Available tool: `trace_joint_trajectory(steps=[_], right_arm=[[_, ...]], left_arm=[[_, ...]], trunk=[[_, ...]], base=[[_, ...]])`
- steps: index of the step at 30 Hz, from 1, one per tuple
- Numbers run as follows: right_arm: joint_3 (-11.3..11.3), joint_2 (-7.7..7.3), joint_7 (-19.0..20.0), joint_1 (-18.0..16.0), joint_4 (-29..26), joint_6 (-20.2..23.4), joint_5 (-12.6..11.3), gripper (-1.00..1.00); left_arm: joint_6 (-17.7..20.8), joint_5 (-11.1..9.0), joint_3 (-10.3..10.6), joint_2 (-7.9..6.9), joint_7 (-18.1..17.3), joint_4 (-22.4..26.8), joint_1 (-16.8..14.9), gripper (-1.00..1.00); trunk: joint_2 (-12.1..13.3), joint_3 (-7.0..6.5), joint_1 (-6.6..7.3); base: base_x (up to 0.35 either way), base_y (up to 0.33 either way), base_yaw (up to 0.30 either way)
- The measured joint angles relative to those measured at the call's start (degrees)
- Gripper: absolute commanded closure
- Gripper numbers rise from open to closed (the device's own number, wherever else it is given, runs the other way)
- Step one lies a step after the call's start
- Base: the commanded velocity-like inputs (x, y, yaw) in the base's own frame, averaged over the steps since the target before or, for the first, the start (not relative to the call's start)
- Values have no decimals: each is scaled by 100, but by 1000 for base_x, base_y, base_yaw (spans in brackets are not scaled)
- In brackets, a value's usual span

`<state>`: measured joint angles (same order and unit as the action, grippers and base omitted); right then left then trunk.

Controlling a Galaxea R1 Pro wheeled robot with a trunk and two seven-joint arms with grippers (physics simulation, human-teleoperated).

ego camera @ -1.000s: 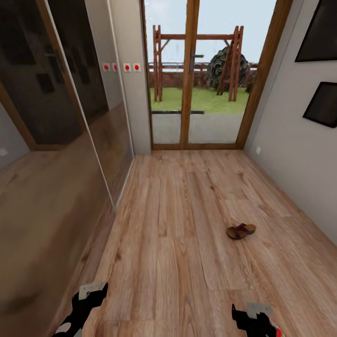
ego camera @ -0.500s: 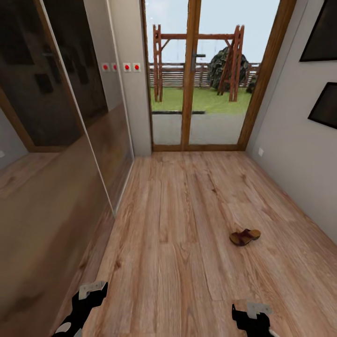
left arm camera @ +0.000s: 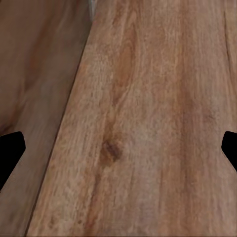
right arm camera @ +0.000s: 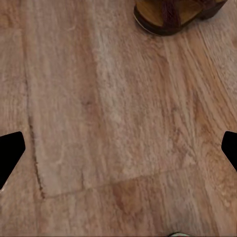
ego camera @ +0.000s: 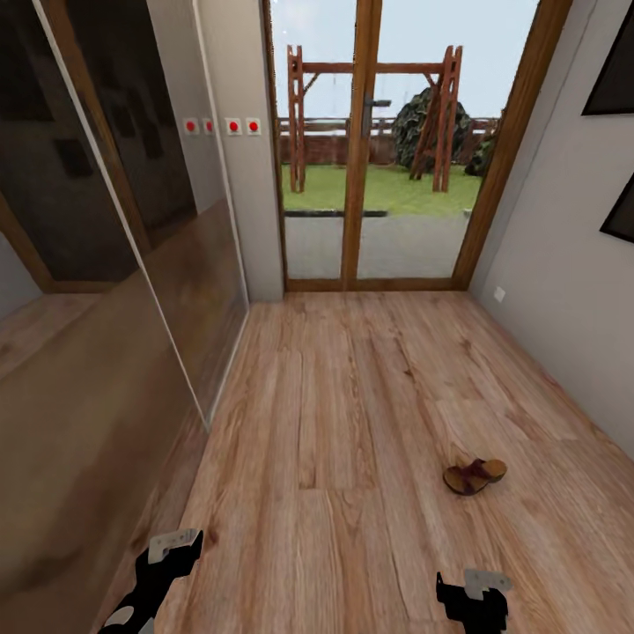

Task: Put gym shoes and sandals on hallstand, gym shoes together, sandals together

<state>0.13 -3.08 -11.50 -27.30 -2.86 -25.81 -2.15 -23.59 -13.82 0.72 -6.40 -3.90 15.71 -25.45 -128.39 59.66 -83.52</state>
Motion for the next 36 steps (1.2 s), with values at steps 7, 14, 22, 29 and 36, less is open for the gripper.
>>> trace_joint_trajectory(steps=[7,14,22,29,36], right_arm=[[0,0,1,0,0,1,0,-100],[0,0,1,0,0,1,0,-100],[0,-4,1,0,0,1,0,-100],[0,-8,0,0,-5,1,-4,-100],[-1,-9,0,0,-7,0,-7,-100]], left_arm=[[0,0,0,0,0,0,0,-100],[0,-1,0,0,0,0,0,-100],[0,0,0,0,0,0,0,-100],[0,0,0,0,0,0,0,-100],[0,0,0,0,0,0,0,-100]], trunk=[[0,0,0],[0,0,0],[0,0,0],[0,0,0],[0,0,0]], base=[[335,25,0],[335,80,0],[335,85,0],[335,69,0],[335,14,-36]])
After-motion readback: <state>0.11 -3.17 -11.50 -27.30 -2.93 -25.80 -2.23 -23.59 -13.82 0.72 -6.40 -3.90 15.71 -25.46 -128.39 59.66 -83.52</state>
